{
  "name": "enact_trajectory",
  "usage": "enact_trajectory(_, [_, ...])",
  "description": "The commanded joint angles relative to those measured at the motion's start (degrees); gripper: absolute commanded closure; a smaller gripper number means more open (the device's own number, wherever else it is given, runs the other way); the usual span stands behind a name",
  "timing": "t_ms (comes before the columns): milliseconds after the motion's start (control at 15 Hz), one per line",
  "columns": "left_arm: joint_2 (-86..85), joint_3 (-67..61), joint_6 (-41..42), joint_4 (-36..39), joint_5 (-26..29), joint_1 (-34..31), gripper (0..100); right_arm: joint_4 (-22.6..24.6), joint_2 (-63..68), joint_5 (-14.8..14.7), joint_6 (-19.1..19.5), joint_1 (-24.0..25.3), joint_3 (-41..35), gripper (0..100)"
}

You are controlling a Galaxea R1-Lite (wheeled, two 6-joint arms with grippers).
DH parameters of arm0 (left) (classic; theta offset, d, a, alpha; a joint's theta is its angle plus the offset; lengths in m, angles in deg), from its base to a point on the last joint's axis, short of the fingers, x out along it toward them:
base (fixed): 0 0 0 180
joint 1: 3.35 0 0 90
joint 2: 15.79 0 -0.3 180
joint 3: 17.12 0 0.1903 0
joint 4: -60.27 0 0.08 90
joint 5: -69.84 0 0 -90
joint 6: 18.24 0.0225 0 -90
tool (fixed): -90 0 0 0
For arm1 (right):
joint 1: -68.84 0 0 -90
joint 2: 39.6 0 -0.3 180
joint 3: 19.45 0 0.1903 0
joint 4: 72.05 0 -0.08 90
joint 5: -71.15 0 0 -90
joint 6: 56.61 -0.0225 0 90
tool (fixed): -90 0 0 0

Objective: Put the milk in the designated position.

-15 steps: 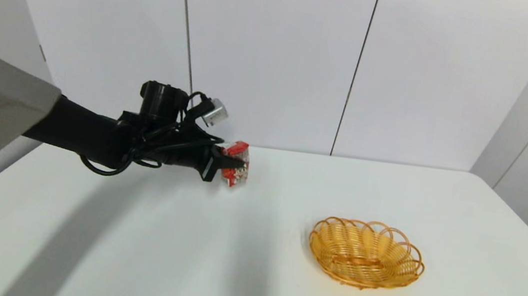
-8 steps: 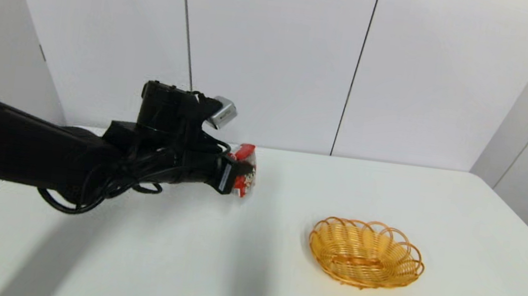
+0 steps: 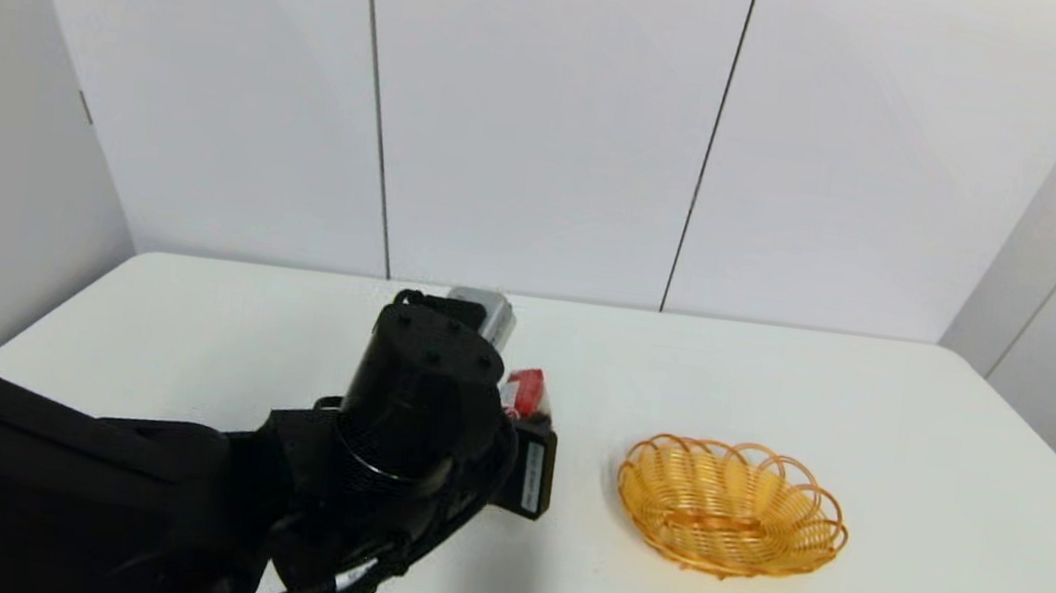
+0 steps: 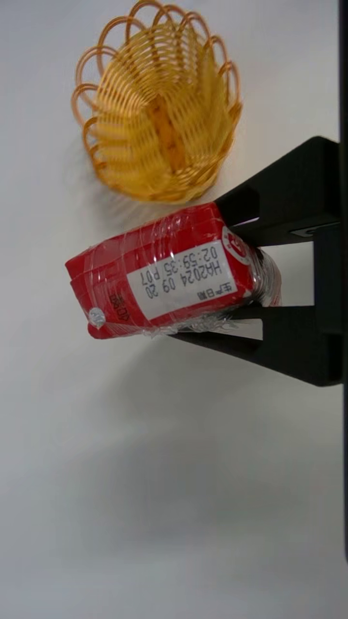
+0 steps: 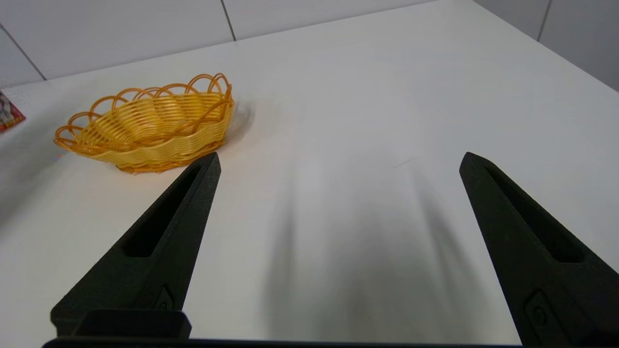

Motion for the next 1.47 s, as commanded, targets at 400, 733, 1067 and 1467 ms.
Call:
enact_trajectory(400, [9.31,0.13,-2.66,4.6,-1.79,4.29,100,-0.01,0.07,-0.01,-0.05,-0.06,0.0,0])
enact_trajectory(733, [11.07,2.51,-2.14,4.87,-4.95,4.38,0,-0.01,0.07,-0.01,-0.05,0.03,0.0,0])
enact_trajectory(1067, [11.15,2.68,-1.96,4.87,-5.56,4.29,0,-0.01,0.07,-0.01,-0.05,-0.06,0.0,0])
enact_trajectory(1467, [9.66,2.33,-1.96,4.6,-5.56,4.29,0,-0.01,0.07,-0.01,-0.05,-0.06,0.0,0])
